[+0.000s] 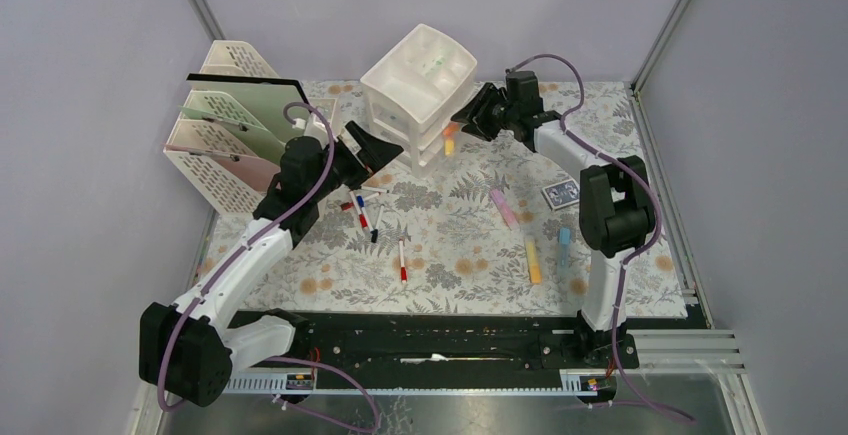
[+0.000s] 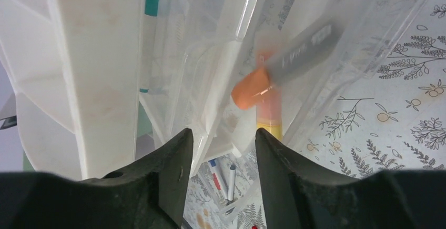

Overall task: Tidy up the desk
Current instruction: Place the stationery in the drawer.

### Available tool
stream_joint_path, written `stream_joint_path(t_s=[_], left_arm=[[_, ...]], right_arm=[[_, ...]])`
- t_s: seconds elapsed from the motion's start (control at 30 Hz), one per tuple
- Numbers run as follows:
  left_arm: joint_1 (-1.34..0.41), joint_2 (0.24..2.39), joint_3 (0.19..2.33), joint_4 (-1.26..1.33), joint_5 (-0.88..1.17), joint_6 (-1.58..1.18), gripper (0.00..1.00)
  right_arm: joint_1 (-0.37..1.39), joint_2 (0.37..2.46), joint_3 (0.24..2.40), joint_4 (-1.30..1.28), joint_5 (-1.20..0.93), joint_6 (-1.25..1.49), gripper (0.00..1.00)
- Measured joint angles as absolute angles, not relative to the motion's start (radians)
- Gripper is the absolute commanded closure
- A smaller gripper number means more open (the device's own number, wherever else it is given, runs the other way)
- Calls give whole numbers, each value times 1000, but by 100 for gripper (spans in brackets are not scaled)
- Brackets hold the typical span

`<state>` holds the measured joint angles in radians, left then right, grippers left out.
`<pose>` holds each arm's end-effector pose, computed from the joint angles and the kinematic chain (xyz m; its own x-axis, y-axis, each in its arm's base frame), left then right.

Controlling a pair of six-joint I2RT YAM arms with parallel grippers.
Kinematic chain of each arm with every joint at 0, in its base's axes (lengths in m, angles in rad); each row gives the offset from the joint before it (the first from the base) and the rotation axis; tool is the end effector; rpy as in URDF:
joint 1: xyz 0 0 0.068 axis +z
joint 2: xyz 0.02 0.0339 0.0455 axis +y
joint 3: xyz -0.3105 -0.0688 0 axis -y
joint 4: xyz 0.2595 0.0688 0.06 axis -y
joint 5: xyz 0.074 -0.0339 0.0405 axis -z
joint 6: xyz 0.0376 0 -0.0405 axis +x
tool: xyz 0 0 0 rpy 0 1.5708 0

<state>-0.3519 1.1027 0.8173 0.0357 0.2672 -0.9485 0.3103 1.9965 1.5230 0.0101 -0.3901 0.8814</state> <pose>0.2337 -0.0964 0.3479 -0.6005 -0.6144 -0.5118 0.1453 0.5456 -0.8254 0.4754 0.1675 0.2827 -0.7386 0.5126 -0.4378 -0.0572 0.5994 0.7984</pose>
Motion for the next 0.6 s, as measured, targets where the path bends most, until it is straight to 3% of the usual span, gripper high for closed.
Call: stream_joint_path(t_s=[0.37, 0.6], left_arm=[[-352, 1116, 815, 80, 339, -950, 2], [-361, 1116, 815, 107, 372, -950, 1]], right_arm=[[316, 1984, 1520, 20, -421, 758, 40], [316, 1867, 1466, 13, -535, 567, 39]])
